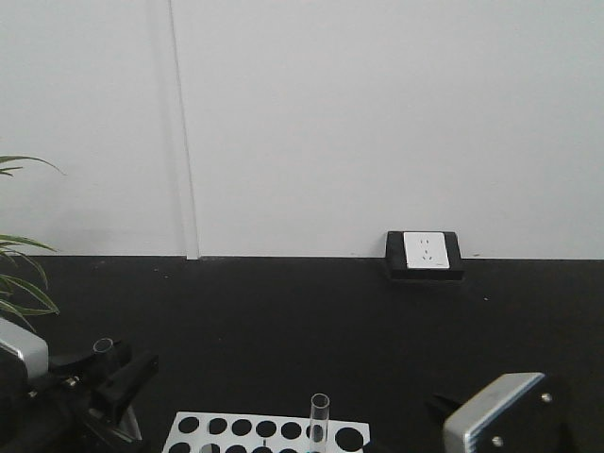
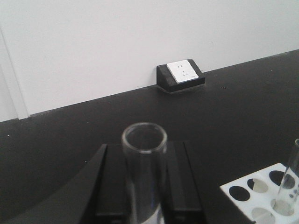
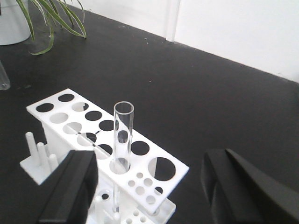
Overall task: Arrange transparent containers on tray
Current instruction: 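Lower the right gripper onto the other clear test tube and close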
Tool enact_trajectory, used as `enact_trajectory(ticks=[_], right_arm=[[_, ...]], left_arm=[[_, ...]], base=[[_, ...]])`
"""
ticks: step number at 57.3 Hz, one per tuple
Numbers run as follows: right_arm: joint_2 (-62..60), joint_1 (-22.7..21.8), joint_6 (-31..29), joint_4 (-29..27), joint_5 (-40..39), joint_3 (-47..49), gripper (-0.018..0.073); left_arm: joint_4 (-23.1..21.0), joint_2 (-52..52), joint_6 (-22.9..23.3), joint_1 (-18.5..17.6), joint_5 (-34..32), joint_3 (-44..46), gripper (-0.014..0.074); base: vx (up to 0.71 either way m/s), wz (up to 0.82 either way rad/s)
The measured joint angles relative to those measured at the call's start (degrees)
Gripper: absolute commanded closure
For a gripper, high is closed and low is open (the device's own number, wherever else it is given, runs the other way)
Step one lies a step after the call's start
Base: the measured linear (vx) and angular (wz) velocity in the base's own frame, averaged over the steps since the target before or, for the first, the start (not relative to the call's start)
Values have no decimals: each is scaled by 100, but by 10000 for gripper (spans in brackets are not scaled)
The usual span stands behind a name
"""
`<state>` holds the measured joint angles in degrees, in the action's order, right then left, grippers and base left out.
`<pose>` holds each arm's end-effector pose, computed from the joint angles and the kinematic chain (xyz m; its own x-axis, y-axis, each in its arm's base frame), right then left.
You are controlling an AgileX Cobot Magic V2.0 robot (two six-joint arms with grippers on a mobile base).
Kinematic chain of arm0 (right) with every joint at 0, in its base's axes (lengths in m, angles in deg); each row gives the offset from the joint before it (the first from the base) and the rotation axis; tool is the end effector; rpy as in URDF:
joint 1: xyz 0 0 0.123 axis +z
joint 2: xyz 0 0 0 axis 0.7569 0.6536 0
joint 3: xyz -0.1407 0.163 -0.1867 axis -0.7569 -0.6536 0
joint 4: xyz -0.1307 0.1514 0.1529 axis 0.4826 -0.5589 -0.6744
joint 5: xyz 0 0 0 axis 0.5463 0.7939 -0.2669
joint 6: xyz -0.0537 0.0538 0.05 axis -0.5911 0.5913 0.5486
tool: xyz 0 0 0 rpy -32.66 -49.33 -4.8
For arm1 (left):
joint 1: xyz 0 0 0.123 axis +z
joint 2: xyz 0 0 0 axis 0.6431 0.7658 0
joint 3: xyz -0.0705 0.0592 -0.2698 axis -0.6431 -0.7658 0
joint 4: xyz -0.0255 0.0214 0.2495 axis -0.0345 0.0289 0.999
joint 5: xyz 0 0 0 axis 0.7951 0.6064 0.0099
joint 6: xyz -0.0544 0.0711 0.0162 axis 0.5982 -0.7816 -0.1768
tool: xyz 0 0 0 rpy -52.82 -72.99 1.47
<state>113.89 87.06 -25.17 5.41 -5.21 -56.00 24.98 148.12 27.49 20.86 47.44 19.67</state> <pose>0.1827 0.1342 0.2521 -0.2069 -0.2410 -0.9482 -0.5740 0.8148 -0.0818 0.2251 -0.0884 0.2612 -0.1267 -0.0017 -0.9919 0.4209 0.9054 -0.0553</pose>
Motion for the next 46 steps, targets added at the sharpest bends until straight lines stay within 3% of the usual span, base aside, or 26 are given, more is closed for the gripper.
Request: enact_trajectory(ticks=[15,22,23,27,46], right_arm=[[1409,54,11,-455,-1436,53,22],[1768,54,388,24,-1485,144,22],[1974,54,1113,911,-1713,174,22],[2090,54,1266,1194,-1854,174,22],[3062,69,1515,1273,-2611,681,22]], left_arm=[[0,0,0,0,0,0,517],[0,0,0,0,0,0,514],[0,0,0,0,0,0,514],[0,0,0,0,0,0,514],[0,0,0,0,0,0,514]], base=[[0,0],[0,0],[0,0],[0,0],[0,0]])
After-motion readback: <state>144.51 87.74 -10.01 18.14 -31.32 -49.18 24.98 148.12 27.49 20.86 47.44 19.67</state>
